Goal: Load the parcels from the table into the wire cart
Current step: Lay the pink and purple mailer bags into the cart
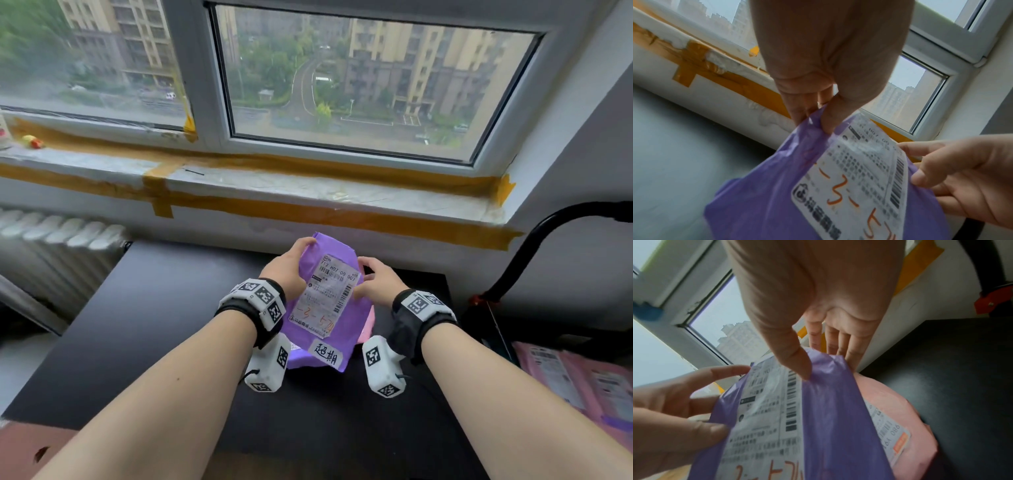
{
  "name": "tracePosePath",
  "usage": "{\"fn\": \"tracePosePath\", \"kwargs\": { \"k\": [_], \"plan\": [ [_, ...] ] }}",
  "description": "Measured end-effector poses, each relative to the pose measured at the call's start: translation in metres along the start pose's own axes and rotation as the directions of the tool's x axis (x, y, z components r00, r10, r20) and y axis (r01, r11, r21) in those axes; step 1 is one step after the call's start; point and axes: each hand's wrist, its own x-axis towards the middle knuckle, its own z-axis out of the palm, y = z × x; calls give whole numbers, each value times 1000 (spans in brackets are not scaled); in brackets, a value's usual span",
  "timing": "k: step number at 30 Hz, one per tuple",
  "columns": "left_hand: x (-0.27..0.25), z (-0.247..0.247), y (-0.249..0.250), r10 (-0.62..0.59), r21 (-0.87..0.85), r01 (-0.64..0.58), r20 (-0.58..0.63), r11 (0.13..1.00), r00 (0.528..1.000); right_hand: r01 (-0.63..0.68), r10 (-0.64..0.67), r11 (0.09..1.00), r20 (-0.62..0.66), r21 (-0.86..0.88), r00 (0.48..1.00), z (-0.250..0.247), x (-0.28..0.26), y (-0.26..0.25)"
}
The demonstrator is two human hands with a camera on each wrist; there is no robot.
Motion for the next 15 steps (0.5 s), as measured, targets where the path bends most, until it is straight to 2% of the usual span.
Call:
{"fn": "tracePosePath", "kwargs": {
  "k": [5, 8, 12, 15],
  "plan": [
    [-16, -6, -2, 72, -32, -72, 6, 997, 997, 71, -76, 991, 45, 109, 996, 3, -29, -16],
    [-27, -10, -3, 83, 0, -83, 15, 997, 996, 65, -73, 993, 85, 96, 994, 7, -45, -22],
    [-40, -16, -7, 41, 97, -39, -16, 995, 999, 51, -49, 985, 18, -162, 999, 5, -60, -17],
    [-47, -18, -8, 28, 102, -24, -32, 995, 999, -22, -28, 941, -144, -339, 989, -4, -72, -6]
  ]
}}
